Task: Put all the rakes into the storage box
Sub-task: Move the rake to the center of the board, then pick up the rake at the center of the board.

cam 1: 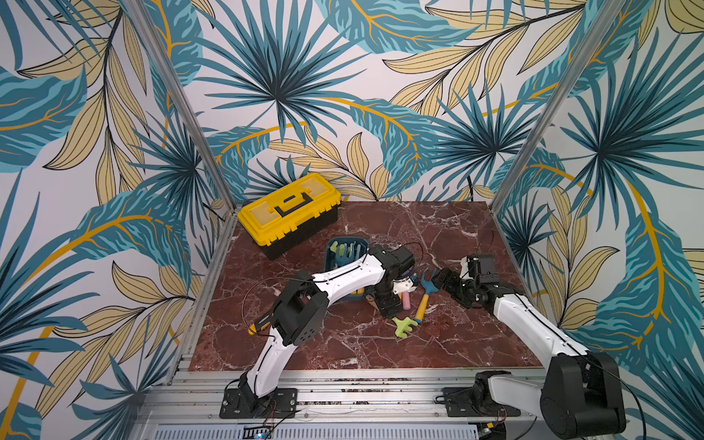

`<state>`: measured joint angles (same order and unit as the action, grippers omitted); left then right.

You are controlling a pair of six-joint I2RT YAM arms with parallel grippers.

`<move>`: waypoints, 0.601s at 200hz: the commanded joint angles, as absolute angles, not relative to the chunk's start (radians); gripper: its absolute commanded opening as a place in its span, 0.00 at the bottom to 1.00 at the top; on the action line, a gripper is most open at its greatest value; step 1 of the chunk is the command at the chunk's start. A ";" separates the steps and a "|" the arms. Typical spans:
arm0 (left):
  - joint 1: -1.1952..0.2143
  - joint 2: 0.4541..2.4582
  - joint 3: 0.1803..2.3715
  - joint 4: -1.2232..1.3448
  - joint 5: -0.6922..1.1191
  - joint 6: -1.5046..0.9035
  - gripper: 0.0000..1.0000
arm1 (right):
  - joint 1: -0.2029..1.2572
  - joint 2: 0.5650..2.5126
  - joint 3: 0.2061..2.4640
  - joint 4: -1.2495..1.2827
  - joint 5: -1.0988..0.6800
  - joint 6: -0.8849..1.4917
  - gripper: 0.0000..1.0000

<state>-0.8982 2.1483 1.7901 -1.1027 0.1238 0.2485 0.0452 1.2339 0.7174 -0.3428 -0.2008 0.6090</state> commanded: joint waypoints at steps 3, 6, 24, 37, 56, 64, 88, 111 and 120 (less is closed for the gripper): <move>-0.915 2.116 1.703 -1.068 0.130 0.197 0.94 | 0.040 1.246 0.694 -0.330 -0.222 0.620 0.89; -0.916 2.115 1.696 -1.066 0.130 0.194 0.94 | 0.040 1.246 0.695 -0.330 -0.222 0.619 0.89; -0.924 2.109 1.658 -1.050 0.123 0.175 0.93 | 0.041 1.246 0.693 -0.327 -0.226 0.620 0.89; -0.929 2.106 1.636 -1.041 0.119 0.164 0.93 | 0.040 1.247 0.693 -0.327 -0.230 0.620 0.89; -0.938 2.099 1.612 -1.031 0.115 0.149 0.92 | 0.040 1.248 0.692 -0.322 -0.235 0.622 0.89; -0.942 2.093 1.602 -1.029 0.117 0.143 0.92 | 0.040 1.248 0.692 -0.324 -0.237 0.622 0.89; -0.964 2.062 1.583 -1.021 0.112 0.132 0.91 | 0.040 1.247 0.690 -0.323 -0.240 0.622 0.89; -0.970 2.022 1.606 -1.004 0.098 0.148 0.91 | 0.040 1.249 0.691 -0.319 -0.247 0.623 0.89; -0.970 2.006 1.622 -0.992 0.087 0.164 0.93 | 0.040 1.247 0.690 -0.319 -0.250 0.623 0.89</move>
